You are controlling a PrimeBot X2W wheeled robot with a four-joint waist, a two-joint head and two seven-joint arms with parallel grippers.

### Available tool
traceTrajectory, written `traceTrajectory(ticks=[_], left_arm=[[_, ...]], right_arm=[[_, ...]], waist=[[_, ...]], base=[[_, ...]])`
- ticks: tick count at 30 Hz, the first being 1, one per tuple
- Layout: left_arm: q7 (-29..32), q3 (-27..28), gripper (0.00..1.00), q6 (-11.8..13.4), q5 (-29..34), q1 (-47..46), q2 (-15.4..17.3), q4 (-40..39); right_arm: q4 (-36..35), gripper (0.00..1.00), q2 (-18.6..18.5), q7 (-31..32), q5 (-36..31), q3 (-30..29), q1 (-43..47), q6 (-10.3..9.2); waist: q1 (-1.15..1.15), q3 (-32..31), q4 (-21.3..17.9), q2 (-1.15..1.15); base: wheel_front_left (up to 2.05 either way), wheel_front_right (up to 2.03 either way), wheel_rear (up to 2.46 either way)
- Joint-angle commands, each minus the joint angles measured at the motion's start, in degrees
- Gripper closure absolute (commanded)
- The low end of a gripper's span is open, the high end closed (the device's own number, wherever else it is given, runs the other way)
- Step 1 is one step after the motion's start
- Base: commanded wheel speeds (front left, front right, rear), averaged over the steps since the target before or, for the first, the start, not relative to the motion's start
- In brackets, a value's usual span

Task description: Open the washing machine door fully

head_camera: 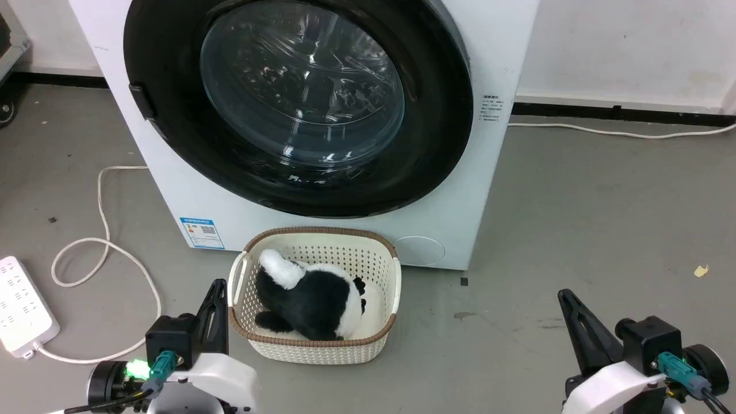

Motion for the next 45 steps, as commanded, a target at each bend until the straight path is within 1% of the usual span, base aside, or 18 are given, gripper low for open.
traceTrajectory(ticks=[1, 45], left_arm=[[0.02, -0.04, 1.00, 0.12, 0.51, 1.00, 0.03, -0.21], [0.02, -0.04, 1.00, 0.12, 0.51, 1.00, 0.03, -0.21]], right_arm=[[0.14, 1.00, 0.29, 0.02, -0.43, -0.05, -0.79, -0.08], [0.14, 1.00, 0.29, 0.02, -0.43, -0.05, -0.79, -0.08]], waist=[[0.00, 0.00, 0.00, 0.00], [0.00, 0.00, 0.00, 0.00]], base=[[0.00, 0.00, 0.00], [0.00, 0.00, 0.00]])
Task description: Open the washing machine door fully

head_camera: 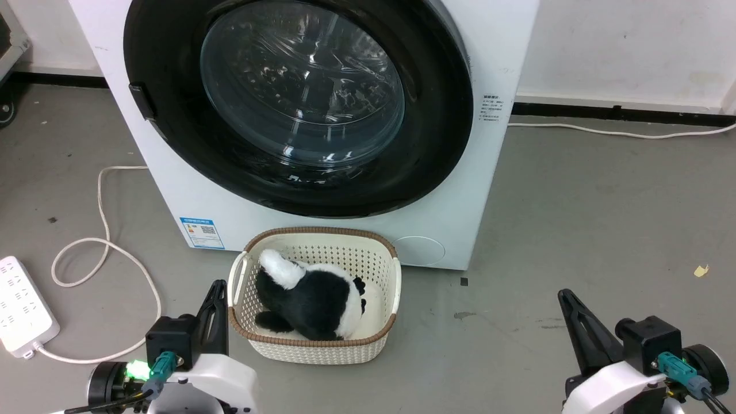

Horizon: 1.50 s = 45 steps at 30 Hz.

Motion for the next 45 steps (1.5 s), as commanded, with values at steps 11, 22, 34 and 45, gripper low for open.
traceTrajectory(ticks=[11, 22, 34, 45], left_arm=[[0.02, -0.02, 1.00, 0.12, 0.51, 0.88, 0.03, -0.21], [0.02, -0.02, 1.00, 0.12, 0.51, 0.88, 0.03, -0.21], [0.02, -0.02, 1.00, 0.12, 0.51, 0.88, 0.03, -0.21], [-0.70, 0.02, 0.00, 0.36, -0.40, -0.01, 0.00, 0.19]], right_arm=[[0.14, 1.00, 0.29, 0.02, -0.43, -0.04, -0.79, -0.08], [0.14, 1.00, 0.29, 0.02, -0.43, -0.04, -0.79, -0.08], [0.14, 1.00, 0.29, 0.02, -0.43, -0.04, -0.79, -0.08], [0.26, 0.00, 0.00, -0.72, 0.45, -0.29, -0.10, 0.01]], waist=[[0.00, 0.00, 0.00, 0.00], [0.00, 0.00, 0.00, 0.00], [0.00, 0.00, 0.00, 0.00], [0.00, 0.05, -0.05, 0.00]], base=[[0.00, 0.00, 0.00], [0.00, 0.00, 0.00], [0.00, 0.00, 0.00], [0.00, 0.00, 0.00]])
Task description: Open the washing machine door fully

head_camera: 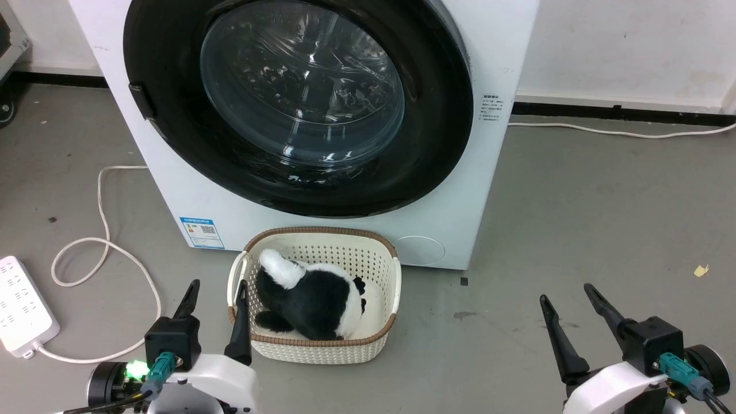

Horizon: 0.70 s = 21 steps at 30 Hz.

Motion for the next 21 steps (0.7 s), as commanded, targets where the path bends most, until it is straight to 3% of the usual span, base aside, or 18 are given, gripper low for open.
traceTrajectory(ticks=[1, 21], left_arm=[[-0.70, -0.01, 0.00, 0.42, -0.13, 0.01, 0.00, 0.13], [-3.09, -0.98, 0.00, 2.57, 0.87, -1.17, 0.78, -0.71]], right_arm=[[0.29, 0.00, 0.02, -0.55, 0.43, -0.23, -0.15, 0.00], [0.47, 0.00, -0.16, -2.95, 2.17, -0.35, -3.15, -0.02]], waist=[[0.00, 0.02, -0.01, 0.00], [0.00, 3.21, 0.11, 0.00]], base=[[0.00, 0.00, 0.00], [0.00, 0.00, 0.00]])
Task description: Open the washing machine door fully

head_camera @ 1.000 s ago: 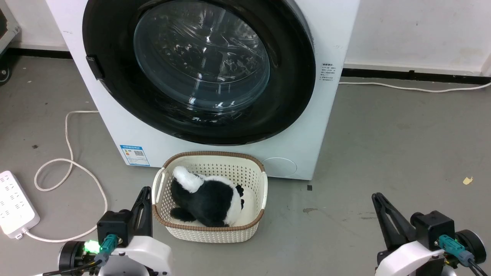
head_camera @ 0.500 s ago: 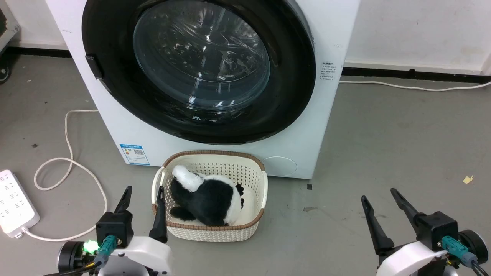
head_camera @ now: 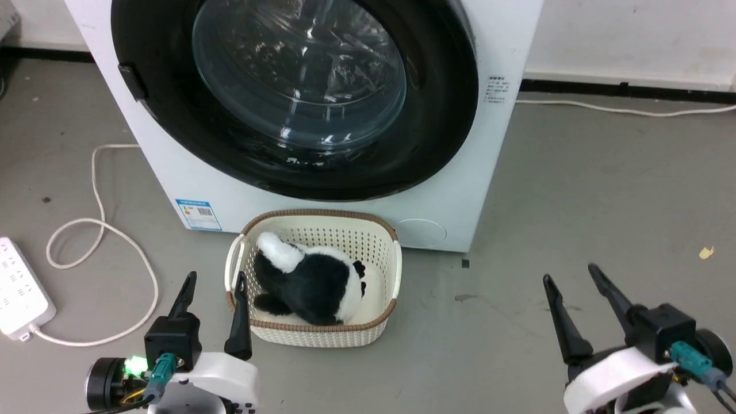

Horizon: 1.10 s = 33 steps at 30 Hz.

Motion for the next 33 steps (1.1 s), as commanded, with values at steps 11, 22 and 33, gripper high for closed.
traceTrajectory(ticks=[11, 22, 33], left_arm=[[-1.88, -1.34, 0.00, 2.22, 0.72, -2.21, 1.51, -1.56], [-3.20, -2.49, 0.00, 4.22, 0.59, -3.95, 2.60, -2.93], [-4.64, -3.61, 0.00, 6.06, 0.28, -6.48, 3.63, -4.26]], right_arm=[[1.12, 0.00, -1.62, -0.89, 4.51, -0.43, -7.05, -0.03], [2.93, 1.00, -1.96, 2.10, 11.91, -3.61, -14.06, -0.03], [8.26, 1.00, -1.02, 9.70, 20.47, -8.32, -25.23, -0.04]], waist=[[0.00, 3.65, 0.08, 0.00], [0.00, 7.11, 0.20, 0.00], [0.00, 12.01, 1.46, 0.00]], base=[[0.00, 0.00, 0.00], [0.00, 0.00, 0.00], [0.00, 0.00, 0.00]])
